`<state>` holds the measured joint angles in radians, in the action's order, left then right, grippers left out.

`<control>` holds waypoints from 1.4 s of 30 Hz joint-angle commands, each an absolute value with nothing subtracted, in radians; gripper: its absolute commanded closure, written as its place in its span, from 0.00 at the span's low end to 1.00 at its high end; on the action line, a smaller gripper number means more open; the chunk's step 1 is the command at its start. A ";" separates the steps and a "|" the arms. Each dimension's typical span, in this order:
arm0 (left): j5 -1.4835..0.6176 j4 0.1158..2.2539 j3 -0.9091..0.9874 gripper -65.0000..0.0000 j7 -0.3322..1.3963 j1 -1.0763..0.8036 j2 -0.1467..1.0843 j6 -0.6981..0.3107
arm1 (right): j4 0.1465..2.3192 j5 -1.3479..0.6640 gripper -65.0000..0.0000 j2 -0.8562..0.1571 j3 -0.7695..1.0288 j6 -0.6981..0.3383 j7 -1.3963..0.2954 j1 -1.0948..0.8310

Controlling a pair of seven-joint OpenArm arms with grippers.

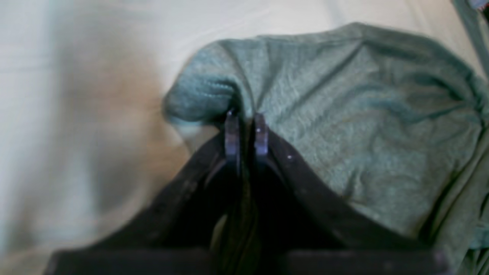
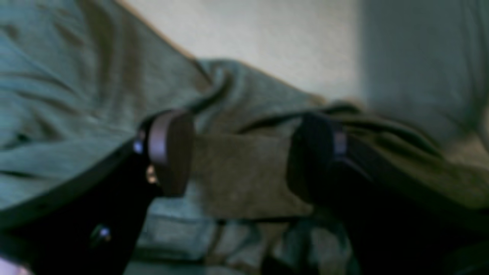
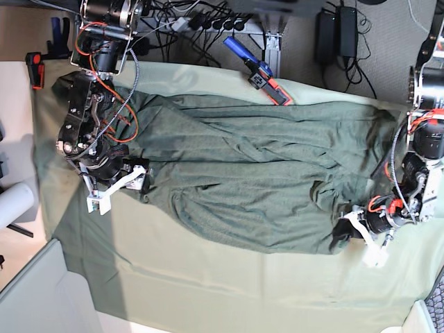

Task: Fold the T-shirt properly
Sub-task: 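Grasp both shirt ends and pull them apart to straighten the folded shirt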

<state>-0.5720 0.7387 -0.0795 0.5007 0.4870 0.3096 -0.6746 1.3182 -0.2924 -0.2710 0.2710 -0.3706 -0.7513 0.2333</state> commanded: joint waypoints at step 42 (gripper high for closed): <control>-0.668 1.142 -0.077 1.00 0.636 0.416 0.408 -0.698 | 1.256 -0.186 1.00 -0.361 0.278 -0.381 -0.620 0.249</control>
<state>-0.6502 1.1236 -0.0818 0.6571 0.3862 0.3954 -0.6827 1.2358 -0.1837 -0.3439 0.2710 -0.3740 -0.6350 0.2298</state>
